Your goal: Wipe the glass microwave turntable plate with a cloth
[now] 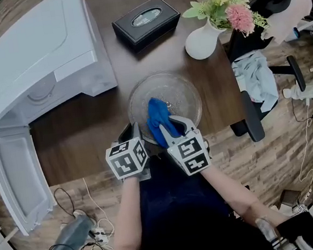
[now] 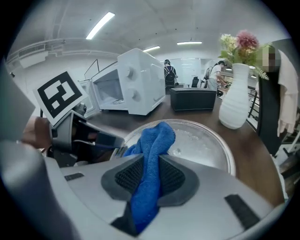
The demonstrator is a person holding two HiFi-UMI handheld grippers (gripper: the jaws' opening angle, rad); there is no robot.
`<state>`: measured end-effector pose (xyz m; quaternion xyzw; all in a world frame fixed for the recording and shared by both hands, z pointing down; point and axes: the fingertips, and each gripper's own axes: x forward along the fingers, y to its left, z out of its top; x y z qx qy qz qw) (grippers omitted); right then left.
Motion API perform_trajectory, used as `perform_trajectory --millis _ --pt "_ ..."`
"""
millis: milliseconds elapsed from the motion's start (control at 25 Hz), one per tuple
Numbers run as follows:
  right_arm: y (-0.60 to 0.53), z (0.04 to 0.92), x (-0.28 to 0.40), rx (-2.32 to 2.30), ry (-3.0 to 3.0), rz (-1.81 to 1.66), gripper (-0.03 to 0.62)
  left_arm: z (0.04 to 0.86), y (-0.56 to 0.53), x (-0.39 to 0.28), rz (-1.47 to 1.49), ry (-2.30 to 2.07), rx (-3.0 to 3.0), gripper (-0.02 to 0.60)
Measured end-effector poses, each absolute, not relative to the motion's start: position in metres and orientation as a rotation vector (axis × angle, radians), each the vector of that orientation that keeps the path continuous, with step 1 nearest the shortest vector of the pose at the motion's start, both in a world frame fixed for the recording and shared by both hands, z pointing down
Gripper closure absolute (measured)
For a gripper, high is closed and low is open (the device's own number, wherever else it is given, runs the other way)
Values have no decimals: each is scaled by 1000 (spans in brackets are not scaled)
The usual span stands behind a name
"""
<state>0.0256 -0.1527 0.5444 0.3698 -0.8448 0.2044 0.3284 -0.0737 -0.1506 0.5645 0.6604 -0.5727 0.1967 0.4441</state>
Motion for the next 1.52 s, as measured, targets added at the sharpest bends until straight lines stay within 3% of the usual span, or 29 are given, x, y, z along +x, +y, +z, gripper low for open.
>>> perform_trajectory --millis 640,1000,1280,1520 --pt "-219 537 154 1210 -2029 374 514 564 -150 -74 481 -1406 1642 531" --pt "-230 538 187 1328 -1960 416 514 564 -150 -74 489 -1412 1645 531" --pt "-221 507 174 1346 -2030 434 514 564 -150 -74 491 -1415 1643 531" --pt "-183 465 108 1239 -2228 530 514 564 -150 -74 489 -1410 1641 531"
